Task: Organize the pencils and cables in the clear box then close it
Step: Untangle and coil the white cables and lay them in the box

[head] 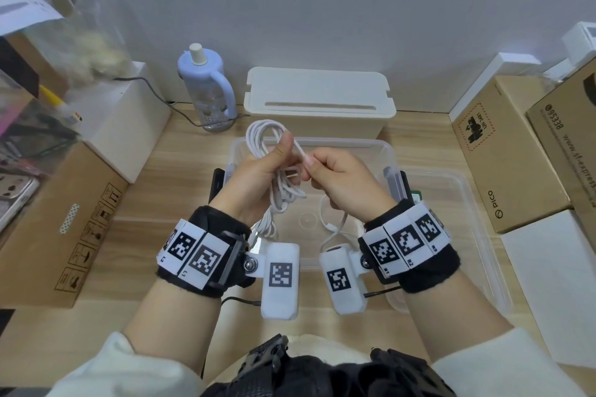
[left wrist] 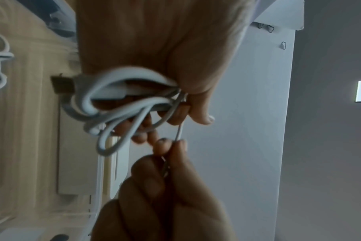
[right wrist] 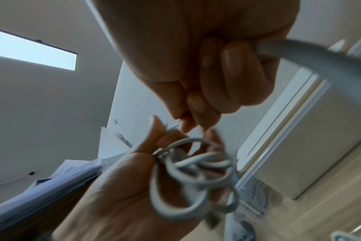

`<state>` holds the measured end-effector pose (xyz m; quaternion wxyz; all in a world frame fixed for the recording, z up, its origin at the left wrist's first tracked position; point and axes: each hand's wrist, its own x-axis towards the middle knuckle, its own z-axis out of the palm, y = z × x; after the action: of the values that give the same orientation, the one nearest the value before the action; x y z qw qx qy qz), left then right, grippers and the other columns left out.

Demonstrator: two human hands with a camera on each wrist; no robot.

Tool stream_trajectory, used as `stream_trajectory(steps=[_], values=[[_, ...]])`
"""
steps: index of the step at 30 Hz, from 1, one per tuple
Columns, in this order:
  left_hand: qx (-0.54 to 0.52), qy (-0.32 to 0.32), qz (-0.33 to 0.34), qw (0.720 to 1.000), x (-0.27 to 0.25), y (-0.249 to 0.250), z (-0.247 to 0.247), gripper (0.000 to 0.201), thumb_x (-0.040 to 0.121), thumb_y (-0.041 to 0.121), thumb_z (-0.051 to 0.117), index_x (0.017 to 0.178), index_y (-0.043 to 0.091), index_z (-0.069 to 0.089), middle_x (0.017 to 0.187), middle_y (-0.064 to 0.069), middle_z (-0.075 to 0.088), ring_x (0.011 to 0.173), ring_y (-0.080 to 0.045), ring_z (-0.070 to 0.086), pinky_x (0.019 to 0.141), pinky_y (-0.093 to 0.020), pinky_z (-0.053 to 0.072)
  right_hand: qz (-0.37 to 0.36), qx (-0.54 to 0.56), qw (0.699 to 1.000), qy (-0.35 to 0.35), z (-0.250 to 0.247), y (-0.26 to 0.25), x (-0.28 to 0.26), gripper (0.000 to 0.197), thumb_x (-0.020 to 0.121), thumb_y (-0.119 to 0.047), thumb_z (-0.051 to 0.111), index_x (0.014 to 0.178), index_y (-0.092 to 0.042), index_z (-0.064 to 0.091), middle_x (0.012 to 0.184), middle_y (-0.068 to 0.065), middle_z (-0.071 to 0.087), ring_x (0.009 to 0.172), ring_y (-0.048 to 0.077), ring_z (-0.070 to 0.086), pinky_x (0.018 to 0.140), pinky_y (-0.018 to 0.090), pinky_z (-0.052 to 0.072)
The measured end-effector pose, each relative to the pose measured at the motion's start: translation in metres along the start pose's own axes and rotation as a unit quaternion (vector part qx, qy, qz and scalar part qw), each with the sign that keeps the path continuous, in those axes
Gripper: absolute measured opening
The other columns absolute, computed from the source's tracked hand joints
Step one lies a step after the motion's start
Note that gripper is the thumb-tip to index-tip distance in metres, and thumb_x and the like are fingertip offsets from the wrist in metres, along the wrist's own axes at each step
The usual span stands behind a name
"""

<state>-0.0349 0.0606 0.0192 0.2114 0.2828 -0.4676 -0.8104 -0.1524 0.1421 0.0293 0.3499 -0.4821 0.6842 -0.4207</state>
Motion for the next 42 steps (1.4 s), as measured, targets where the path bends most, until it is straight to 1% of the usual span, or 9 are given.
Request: stream_trajectory(steps=[7, 13, 16, 20, 23, 29, 32, 38, 42], values=[[0.015, -0.005, 0.021, 1.0, 0.002, -0.003, -0.006, 0.026, 0.081, 0.024, 0.061, 0.06, 0.008, 0.053, 0.049, -0.004, 0.051, 0.049, -0.016, 0.054, 0.051, -0.024, 0.045, 0.021, 0.08, 0.991, -0.104, 0.007, -0.008, -0.007, 0.021, 0.095, -0.011, 0.043, 0.08, -0.005, 0.057, 0.049, -0.003, 0.038, 0.032, 0.003, 0.035, 0.035, 0.009, 0.028], [-0.146, 0.087, 0.113, 0.979, 0.004, 0.006, 0.002, 0.026, 0.094, 0.012, 0.043, 0.072, 0.006, 0.055, 0.059, -0.004, 0.068, 0.065, -0.014, 0.07, 0.072, -0.037, 0.059, 0.053, 0.075, 0.96, -0.263, 0.003, -0.003, -0.011, 0.023, 0.094, -0.018, 0.046, 0.079, -0.01, 0.06, 0.038, -0.009, 0.041, 0.033, 0.004, 0.037, 0.039, 0.018, 0.043], [-0.241, 0.086, 0.124, 0.959, 0.003, 0.02, -0.007, 0.025, 0.097, 0.017, 0.038, 0.073, 0.015, 0.042, 0.05, 0.005, 0.055, 0.048, -0.005, 0.059, 0.055, -0.024, 0.056, 0.077, 0.008, 0.942, -0.327, -0.001, 0.005, -0.015, 0.033, 0.095, -0.026, 0.044, 0.075, -0.01, 0.064, 0.038, -0.011, 0.041, 0.037, 0.002, 0.037, 0.047, 0.017, 0.042], [-0.223, -0.03, 0.058, 0.973, -0.008, 0.028, -0.013, 0.01, 0.088, 0.022, 0.043, 0.081, 0.015, 0.042, 0.05, 0.007, 0.048, 0.03, 0.0, 0.038, 0.033, -0.011, 0.034, 0.113, -0.112, 0.957, -0.244, -0.019, 0.025, -0.005, 0.02, 0.08, -0.039, 0.064, 0.069, -0.023, 0.064, 0.041, -0.014, 0.044, 0.044, 0.005, 0.036, 0.047, 0.021, 0.03], [-0.153, -0.071, -0.007, 0.986, -0.012, 0.02, -0.012, 0.022, 0.084, 0.025, 0.044, 0.101, 0.013, 0.049, 0.045, 0.006, 0.042, 0.026, 0.0, 0.031, 0.03, -0.012, 0.024, 0.107, -0.074, 0.974, -0.184, -0.037, 0.027, 0.002, 0.013, 0.075, -0.024, 0.072, 0.08, -0.022, 0.06, 0.045, -0.014, 0.046, 0.044, 0.002, 0.038, 0.048, 0.017, 0.03], [0.01, -0.11, -0.121, 0.987, -0.009, -0.003, 0.003, 0.032, 0.076, 0.032, 0.054, 0.099, 0.01, 0.059, 0.04, 0.01, 0.036, 0.028, 0.0, 0.029, 0.032, -0.013, 0.023, -0.051, 0.027, 0.997, -0.05, -0.042, -0.003, 0.007, 0.017, 0.078, -0.001, 0.067, 0.078, -0.016, 0.059, 0.07, 0.0, 0.061, 0.059, -0.002, 0.058, 0.057, 0.009, 0.044], [0.108, -0.124, -0.12, 0.979, -0.01, -0.006, 0.014, 0.043, 0.074, 0.026, 0.059, 0.111, 0.005, 0.051, 0.04, 0.012, 0.035, 0.03, 0.0, 0.025, 0.033, -0.013, 0.019, -0.101, 0.001, 0.995, -0.028, -0.035, -0.012, 0.008, 0.025, 0.073, 0.001, 0.071, 0.072, -0.021, 0.06, 0.073, 0.002, 0.064, 0.067, 0.011, 0.062, 0.064, 0.022, 0.053], [0.185, -0.101, -0.126, 0.969, -0.012, -0.006, 0.014, 0.033, 0.091, 0.031, 0.052, 0.067, 0.008, 0.055, 0.042, 0.006, 0.031, 0.036, -0.006, 0.027, 0.037, -0.015, 0.024, -0.096, -0.047, 0.988, 0.108, -0.03, -0.004, 0.017, 0.029, 0.059, -0.015, 0.083, 0.062, -0.026, 0.057, 0.058, -0.008, 0.055, 0.053, 0.002, 0.048, 0.053, 0.016, 0.04], [0.189, -0.103, -0.07, 0.974, -0.012, -0.003, 0.003, 0.039, 0.086, 0.045, 0.052, 0.055, 0.022, 0.056, 0.069, -0.003, 0.052, 0.064, -0.024, 0.046, 0.057, -0.026, 0.035, -0.06, -0.03, 0.988, 0.139, -0.029, 0.01, 0.017, 0.02, 0.081, -0.022, 0.066, 0.064, -0.027, 0.058, 0.055, -0.007, 0.048, 0.052, 0.002, 0.042, 0.055, 0.021, 0.035]])
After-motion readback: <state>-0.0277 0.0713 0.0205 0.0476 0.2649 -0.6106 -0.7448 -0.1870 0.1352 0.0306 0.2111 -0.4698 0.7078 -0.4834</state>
